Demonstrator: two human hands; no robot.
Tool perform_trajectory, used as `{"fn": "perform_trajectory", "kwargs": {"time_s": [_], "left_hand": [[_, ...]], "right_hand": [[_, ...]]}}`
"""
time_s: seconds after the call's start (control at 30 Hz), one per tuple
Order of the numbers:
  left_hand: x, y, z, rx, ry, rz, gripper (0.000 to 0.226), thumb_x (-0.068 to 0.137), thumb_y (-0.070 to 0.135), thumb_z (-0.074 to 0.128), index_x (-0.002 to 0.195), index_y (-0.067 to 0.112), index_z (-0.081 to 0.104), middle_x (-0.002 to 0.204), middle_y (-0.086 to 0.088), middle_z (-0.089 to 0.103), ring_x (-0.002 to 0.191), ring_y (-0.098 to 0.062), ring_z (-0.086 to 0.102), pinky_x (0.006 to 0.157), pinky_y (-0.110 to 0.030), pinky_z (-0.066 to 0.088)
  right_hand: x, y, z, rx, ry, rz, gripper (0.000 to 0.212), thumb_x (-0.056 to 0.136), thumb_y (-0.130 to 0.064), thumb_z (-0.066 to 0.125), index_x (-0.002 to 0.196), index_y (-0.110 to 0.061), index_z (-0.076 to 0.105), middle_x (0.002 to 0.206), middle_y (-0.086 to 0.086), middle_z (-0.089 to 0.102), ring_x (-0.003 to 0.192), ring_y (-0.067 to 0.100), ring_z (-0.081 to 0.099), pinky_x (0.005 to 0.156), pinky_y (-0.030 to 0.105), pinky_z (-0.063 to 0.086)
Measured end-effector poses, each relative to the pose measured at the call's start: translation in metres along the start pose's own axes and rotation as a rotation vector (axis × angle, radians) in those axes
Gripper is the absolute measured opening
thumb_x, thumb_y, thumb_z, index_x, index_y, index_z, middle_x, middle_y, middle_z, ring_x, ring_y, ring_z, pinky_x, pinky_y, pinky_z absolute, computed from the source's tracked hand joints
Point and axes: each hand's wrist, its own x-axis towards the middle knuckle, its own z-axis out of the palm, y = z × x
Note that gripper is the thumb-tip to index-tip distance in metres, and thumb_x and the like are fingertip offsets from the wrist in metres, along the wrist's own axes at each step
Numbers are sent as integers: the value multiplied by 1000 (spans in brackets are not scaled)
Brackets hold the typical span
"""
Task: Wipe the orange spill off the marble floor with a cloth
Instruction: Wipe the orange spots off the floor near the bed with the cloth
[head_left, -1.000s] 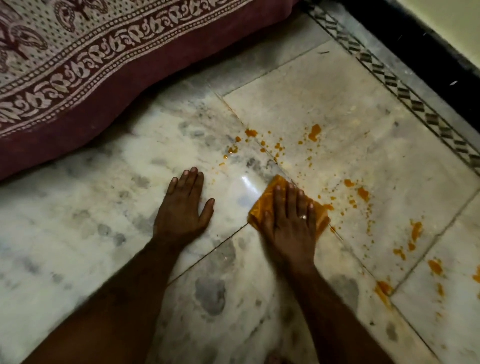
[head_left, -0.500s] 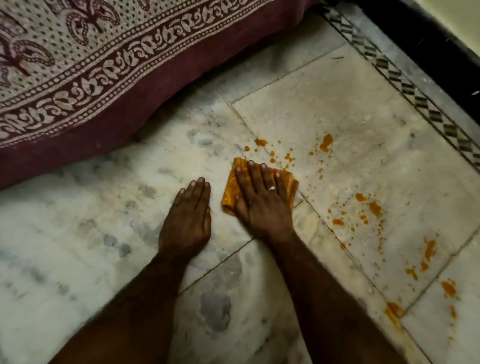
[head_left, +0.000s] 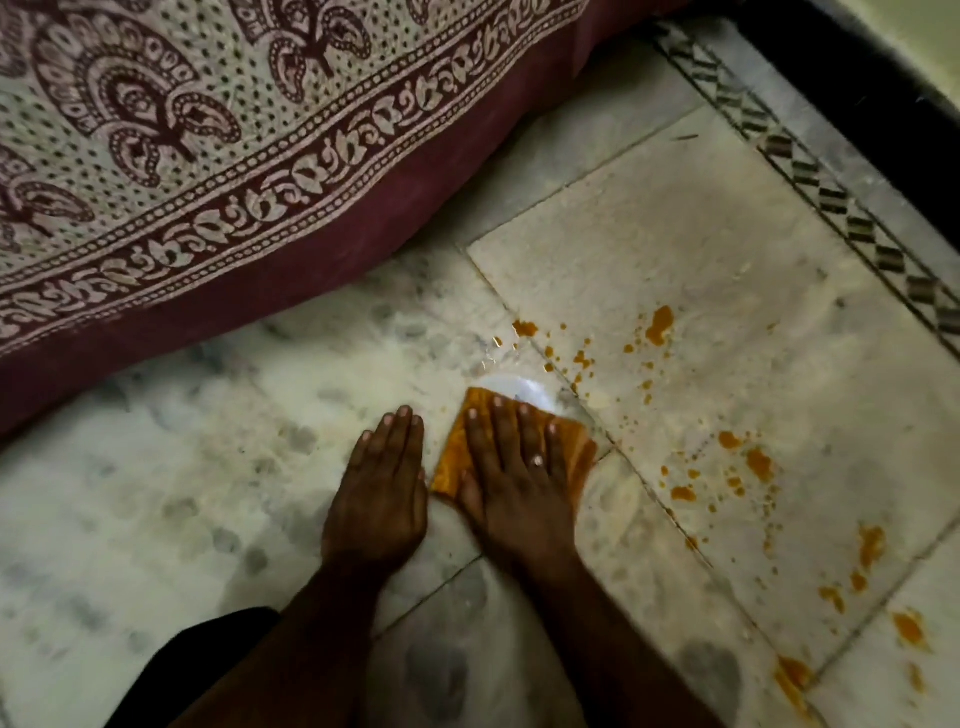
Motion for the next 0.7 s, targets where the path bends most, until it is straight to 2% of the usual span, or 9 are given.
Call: {"fn": "perform_trajectory", "kwargs": {"time_s": [0.07, 0.17, 0.27, 0.37, 0.47, 0.57, 0.63, 0.7], "left_hand": [[1, 1, -2, -12, -13, -4, 58, 98, 20, 39, 152, 1, 37, 160, -16, 34, 148, -31, 35, 120, -48, 31], [1, 2, -4, -33, -37, -18, 58, 98, 21, 37, 153, 2, 36, 161, -16, 33, 148, -31, 34, 120, -47, 29], [2, 1, -5, -24, -33, -12, 57, 98, 21, 38, 153, 3, 37, 161, -15, 34, 148, -29, 34, 121, -46, 28], [3, 1, -5, -73, -33, -42, 55, 100, 22, 37, 152, 5, 39, 160, -12, 35, 147, -27, 36, 121, -44, 28], [28, -7, -5, -139, -49, -18, 53, 101, 23, 35, 150, 5, 43, 158, -12, 39, 144, -28, 41, 120, -44, 30], [77, -39, -6, -88, -88, 209, 51, 102, 20, 36, 148, 2, 45, 154, -18, 45, 141, -32, 45, 117, -48, 34], [102, -59, -8, -62, -113, 353, 50, 103, 21, 36, 149, 3, 44, 154, -18, 44, 142, -32, 44, 119, -44, 30], [111, -68, -7, -44, -111, 419, 52, 103, 24, 38, 150, 3, 43, 155, -17, 43, 143, -30, 41, 121, -42, 26]], "right_hand": [[37, 23, -2, -13, -24, -3, 67, 102, -52, 35, 162, -24, 25, 169, 8, 21, 157, 31, 19, 125, 56, 19], [50, 52, -9, -31, -57, 100, 69, 102, -52, 30, 164, -24, 17, 171, 7, 16, 158, 30, 15, 125, 56, 17], [12, 58, -12, -57, -26, 238, 69, 103, -49, 33, 163, -19, 18, 170, 12, 17, 157, 34, 17, 124, 58, 18], [-46, 33, -12, -54, -20, 341, 68, 102, -45, 37, 162, -15, 24, 169, 14, 20, 154, 38, 24, 121, 61, 25], [-82, -7, -10, -14, -23, 209, 67, 100, -43, 42, 160, -15, 31, 167, 15, 26, 152, 41, 28, 116, 65, 32], [-66, -42, -3, 51, -36, 11, 66, 100, -46, 44, 160, -22, 33, 168, 9, 26, 153, 37, 28, 120, 63, 26], [-33, -50, 2, 70, 6, -109, 66, 98, -47, 50, 159, -24, 36, 167, 6, 29, 153, 32, 30, 122, 58, 23], [6, -45, 4, 96, 39, -142, 65, 99, -47, 49, 158, -24, 36, 166, 5, 32, 154, 29, 28, 122, 57, 24]]}}
